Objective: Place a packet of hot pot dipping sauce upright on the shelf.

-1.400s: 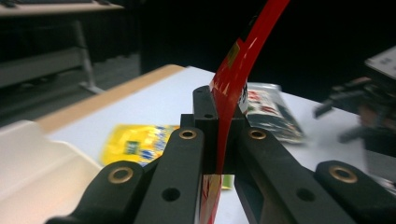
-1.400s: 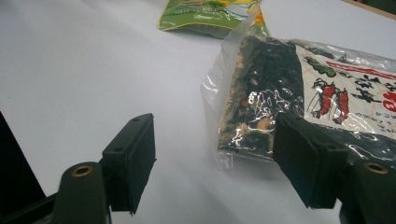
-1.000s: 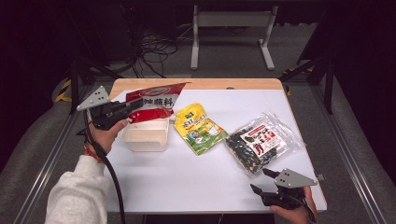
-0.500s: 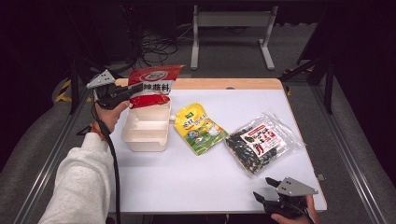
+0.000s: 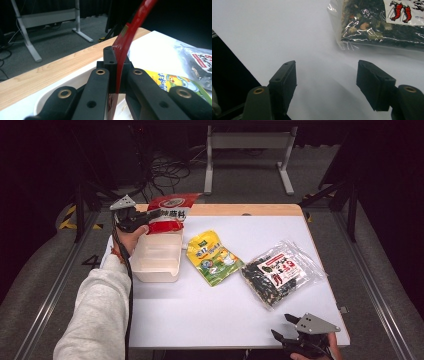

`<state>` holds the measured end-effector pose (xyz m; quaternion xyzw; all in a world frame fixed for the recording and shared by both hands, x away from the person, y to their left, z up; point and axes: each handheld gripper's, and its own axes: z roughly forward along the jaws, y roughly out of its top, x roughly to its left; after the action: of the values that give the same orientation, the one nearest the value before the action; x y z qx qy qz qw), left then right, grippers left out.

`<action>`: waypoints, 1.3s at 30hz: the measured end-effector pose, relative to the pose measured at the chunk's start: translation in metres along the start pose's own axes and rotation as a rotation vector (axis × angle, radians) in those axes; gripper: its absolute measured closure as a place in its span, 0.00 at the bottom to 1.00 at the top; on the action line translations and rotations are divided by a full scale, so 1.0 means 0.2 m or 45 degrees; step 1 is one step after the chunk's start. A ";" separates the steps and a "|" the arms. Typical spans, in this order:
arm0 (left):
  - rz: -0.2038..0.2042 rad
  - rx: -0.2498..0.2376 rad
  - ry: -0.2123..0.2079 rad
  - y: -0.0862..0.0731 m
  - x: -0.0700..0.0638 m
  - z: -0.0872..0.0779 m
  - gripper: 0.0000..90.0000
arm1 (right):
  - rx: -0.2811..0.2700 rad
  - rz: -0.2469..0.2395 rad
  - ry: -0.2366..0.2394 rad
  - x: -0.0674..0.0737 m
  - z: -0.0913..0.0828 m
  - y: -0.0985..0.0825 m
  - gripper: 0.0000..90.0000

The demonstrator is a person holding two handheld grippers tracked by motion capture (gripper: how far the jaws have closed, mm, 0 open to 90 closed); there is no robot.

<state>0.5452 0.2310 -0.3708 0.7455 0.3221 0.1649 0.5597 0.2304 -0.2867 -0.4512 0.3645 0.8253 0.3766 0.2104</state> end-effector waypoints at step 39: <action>-0.003 0.189 0.171 -0.08 0.02 -0.04 0.94 | -0.017 -0.005 0.047 0.00 0.01 0.03 0.36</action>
<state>0.5388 0.2433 -0.3829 0.7719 0.3712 0.1896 0.4801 0.2348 -0.2832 -0.4472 0.3547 0.8271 0.3883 0.1983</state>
